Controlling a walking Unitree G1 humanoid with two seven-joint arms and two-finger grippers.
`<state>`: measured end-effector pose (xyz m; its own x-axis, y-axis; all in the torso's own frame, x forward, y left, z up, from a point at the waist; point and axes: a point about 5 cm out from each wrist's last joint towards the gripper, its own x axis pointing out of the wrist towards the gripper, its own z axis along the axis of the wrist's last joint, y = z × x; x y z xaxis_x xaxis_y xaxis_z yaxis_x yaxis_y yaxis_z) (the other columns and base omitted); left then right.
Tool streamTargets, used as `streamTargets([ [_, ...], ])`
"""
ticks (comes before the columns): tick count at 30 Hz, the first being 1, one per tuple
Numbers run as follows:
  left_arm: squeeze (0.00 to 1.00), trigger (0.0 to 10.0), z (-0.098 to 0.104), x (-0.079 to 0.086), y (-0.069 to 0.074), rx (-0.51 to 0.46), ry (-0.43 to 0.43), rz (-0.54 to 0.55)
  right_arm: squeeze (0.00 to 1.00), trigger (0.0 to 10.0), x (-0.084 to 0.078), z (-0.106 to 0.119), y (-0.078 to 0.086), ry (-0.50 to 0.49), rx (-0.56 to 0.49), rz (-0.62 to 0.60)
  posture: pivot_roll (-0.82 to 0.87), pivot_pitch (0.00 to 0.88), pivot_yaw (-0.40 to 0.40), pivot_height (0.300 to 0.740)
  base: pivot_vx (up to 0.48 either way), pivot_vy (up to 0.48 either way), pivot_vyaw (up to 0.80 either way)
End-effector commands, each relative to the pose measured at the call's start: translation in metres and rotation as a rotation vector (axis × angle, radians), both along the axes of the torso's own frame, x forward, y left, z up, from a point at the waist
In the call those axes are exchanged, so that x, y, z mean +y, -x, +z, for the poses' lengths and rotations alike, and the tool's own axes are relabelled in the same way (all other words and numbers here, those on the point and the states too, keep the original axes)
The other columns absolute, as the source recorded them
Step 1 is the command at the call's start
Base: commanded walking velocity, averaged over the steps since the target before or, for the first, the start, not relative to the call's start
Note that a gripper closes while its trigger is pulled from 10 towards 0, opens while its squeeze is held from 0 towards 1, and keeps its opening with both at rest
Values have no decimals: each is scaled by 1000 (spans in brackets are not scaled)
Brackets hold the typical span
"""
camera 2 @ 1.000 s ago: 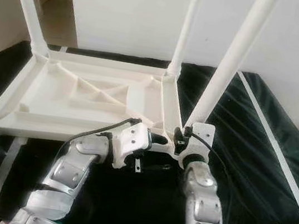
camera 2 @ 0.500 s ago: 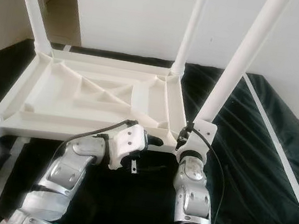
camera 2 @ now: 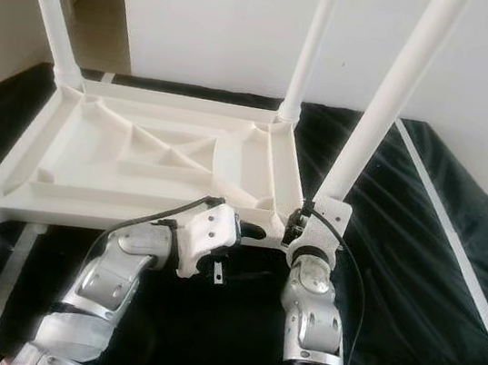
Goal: Building children table
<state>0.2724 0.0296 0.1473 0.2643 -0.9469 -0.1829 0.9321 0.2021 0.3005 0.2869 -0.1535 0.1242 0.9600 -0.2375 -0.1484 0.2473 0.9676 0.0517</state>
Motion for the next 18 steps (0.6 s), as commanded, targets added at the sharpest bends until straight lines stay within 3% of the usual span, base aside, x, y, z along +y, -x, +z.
streamTargets([
  [1,0,10000,-1,2,-6,-47,65,237,1000,10000,2,-5,6,-15,1,24,24,0,-84,740,0,0,0],
  [8,0,10000,-3,-1,-2,-26,74,235,1000,10000,-22,-2,13,-16,-52,84,19,0,-83,740,0,0,0],
  [9,0,10000,-3,-3,-2,-21,75,230,549,10000,-37,-2,16,19,-70,167,9,0,-79,740,0,0,0],
  [10,0,10000,-3,-4,-2,-22,74,227,0,10000,-45,-2,16,59,-70,198,9,0,-79,740,0,0,0],
  [13,0,10000,-3,-4,-2,-23,73,220,0,10000,-54,-2,14,72,-57,246,8,0,-76,740,0,0,0],
  [15,0,10000,-3,-3,-1,0,68,201,0,10000,-59,0,9,98,-62,401,13,0,-77,740,0,0,0],
  [18,0,10000,-5,-1,0,42,63,203,0,10000,-60,3,6,123,-68,508,19,1,-78,740,0,0,0],
])
